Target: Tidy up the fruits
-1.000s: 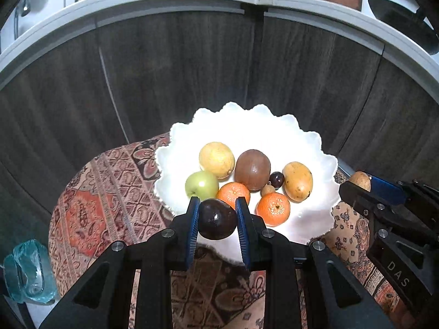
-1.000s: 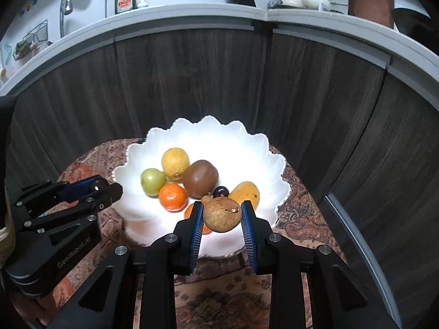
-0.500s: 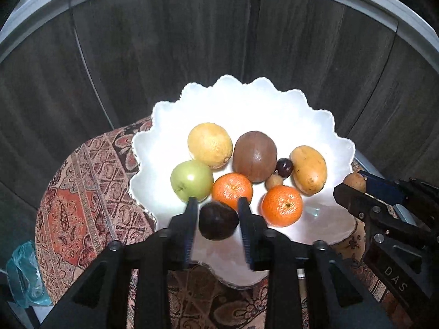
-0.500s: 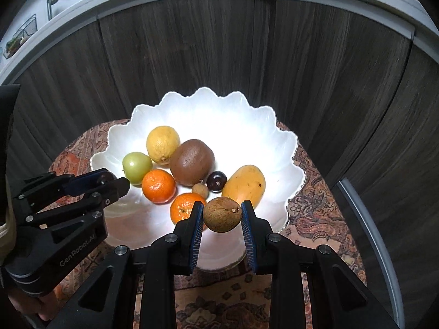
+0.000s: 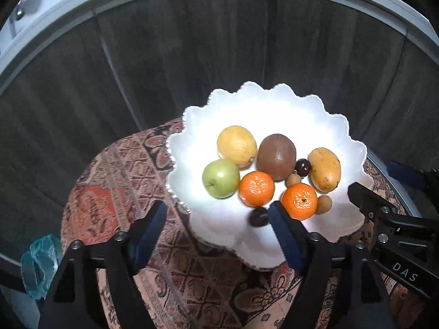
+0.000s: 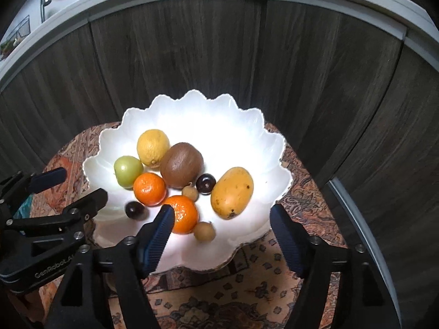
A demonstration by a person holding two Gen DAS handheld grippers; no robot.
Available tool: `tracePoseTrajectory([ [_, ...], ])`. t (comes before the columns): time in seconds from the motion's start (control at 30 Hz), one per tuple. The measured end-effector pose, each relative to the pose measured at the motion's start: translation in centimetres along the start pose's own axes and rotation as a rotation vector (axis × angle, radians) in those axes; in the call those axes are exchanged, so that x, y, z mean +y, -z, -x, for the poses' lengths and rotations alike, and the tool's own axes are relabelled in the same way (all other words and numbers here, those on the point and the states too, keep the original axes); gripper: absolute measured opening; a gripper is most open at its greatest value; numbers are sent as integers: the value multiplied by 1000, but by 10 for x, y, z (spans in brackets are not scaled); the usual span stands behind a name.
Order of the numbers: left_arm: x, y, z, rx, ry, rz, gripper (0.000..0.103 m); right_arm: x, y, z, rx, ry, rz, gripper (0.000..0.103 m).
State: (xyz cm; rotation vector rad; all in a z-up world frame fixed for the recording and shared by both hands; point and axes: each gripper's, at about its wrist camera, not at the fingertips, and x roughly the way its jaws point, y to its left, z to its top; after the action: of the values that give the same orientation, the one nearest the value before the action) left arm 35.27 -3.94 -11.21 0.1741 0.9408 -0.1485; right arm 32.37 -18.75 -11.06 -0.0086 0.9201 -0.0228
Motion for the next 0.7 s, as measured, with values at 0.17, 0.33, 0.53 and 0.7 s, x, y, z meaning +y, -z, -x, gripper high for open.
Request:
tracePoseTrajectory([
  [0.17, 2, 6, 24, -23, -37, 15, 85, -2, 2, 18, -7, 8, -7, 78],
  [0.33, 4, 15, 57, -51, -67, 32, 91, 1, 8, 50, -41, 29, 17, 83],
  [0.53, 2, 31, 97, -77, -107, 51, 102, 3, 17, 89, -74, 32, 17, 87],
  [0.7, 3, 40, 130, -108, -114, 60, 102, 6, 26, 122, -105, 37, 17, 87],
])
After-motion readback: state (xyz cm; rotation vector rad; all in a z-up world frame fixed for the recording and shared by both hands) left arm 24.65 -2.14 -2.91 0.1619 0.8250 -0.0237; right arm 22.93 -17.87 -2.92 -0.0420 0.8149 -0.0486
